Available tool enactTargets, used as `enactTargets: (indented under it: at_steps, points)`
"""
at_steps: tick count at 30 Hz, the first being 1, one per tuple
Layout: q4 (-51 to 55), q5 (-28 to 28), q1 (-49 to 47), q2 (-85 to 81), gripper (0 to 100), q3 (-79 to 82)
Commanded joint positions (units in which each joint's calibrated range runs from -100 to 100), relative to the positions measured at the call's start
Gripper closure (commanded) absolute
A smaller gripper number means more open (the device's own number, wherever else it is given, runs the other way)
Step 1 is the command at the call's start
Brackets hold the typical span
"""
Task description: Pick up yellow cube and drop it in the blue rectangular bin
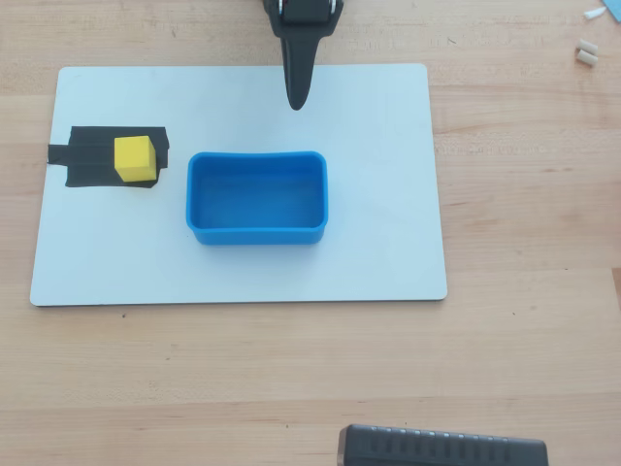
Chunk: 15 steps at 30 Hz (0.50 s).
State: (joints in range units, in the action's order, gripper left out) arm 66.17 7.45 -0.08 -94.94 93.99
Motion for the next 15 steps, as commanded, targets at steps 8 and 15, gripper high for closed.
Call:
enactTargets:
  at_steps: [8,15]
  points:
    - [0.23,0.10,0.25,-1.34,100,-0.35]
    - [1.88,0.34,-0.18,-1.34,100,-3.26]
